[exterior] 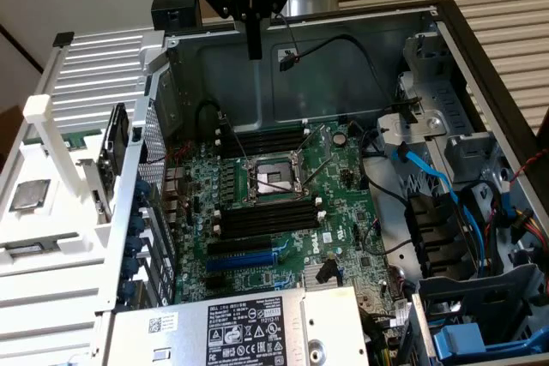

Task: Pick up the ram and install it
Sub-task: 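Reach for the ram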

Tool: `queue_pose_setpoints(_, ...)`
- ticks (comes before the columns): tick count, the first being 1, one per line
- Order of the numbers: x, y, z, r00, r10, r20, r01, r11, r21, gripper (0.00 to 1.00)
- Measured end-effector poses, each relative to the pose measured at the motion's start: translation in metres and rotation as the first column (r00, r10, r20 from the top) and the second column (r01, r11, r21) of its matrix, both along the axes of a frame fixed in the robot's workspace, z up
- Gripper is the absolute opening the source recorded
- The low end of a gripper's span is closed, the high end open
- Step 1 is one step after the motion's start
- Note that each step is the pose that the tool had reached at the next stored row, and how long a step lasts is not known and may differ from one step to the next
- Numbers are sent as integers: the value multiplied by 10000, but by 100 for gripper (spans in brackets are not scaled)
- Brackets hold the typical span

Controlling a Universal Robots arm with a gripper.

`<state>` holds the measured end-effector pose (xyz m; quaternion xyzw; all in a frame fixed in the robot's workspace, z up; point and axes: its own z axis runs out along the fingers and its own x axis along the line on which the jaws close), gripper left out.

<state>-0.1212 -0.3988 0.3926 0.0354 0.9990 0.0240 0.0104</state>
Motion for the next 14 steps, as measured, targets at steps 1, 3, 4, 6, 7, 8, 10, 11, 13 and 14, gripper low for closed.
queue_pose_setpoints(1,0,0,0,10000,0,0,0,10000,0,10)
queue_pose_setpoints(3,-15,0,1,10000,-1,-1,1,10000,-2,10)
queue_pose_setpoints(4,-30,0,1,10000,-1,-1,1,10000,-2,10)
queue_pose_setpoints(6,-92,-2,0,10000,0,-1,0,10000,-1,10)
queue_pose_setpoints(7,-140,-2,0,10000,0,0,0,10000,-1,10)
queue_pose_setpoints(8,-229,-5,0,10000,1,0,-1,10000,-1,10)
queue_pose_setpoints(10,-318,-6,0,10000,-1,3,1,10000,0,10)
queue_pose_setpoints(11,-364,-8,0,10000,0,7,0,10000,0,10)
queue_pose_setpoints(13,-494,-11,0,10000,-1,27,1,10000,-1,10)
queue_pose_setpoints(14,-538,-12,0,10000,0,30,0,10000,0,10)
